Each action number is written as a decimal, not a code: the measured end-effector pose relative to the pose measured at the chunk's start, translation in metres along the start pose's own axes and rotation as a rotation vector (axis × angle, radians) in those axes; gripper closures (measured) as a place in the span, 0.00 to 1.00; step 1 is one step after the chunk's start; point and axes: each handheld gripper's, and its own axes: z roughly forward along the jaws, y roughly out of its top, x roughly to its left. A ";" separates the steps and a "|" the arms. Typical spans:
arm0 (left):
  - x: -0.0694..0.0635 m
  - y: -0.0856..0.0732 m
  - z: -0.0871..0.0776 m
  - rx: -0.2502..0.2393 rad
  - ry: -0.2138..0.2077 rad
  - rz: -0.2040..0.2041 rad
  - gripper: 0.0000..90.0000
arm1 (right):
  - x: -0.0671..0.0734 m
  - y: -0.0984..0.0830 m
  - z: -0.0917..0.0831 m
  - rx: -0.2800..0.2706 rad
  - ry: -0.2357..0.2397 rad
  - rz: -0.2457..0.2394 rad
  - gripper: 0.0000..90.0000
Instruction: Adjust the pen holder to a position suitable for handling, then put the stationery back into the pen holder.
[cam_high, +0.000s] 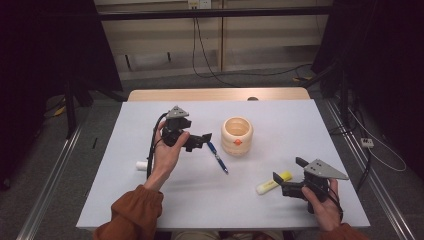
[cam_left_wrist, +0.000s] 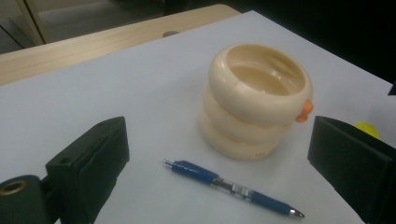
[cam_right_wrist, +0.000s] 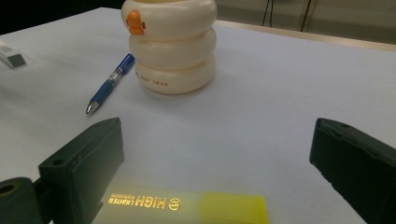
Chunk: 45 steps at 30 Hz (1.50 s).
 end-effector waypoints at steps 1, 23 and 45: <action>0.000 -0.001 -0.002 -0.003 0.005 0.008 0.06 | 0.000 0.000 0.000 0.000 0.000 0.001 0.03; 0.035 -0.008 -0.061 -0.061 0.028 0.020 0.07 | 0.000 0.001 0.001 0.000 0.000 0.008 0.03; 0.065 -0.012 -0.087 -0.028 0.034 -0.006 0.08 | -0.001 0.001 0.002 0.000 0.008 0.005 0.03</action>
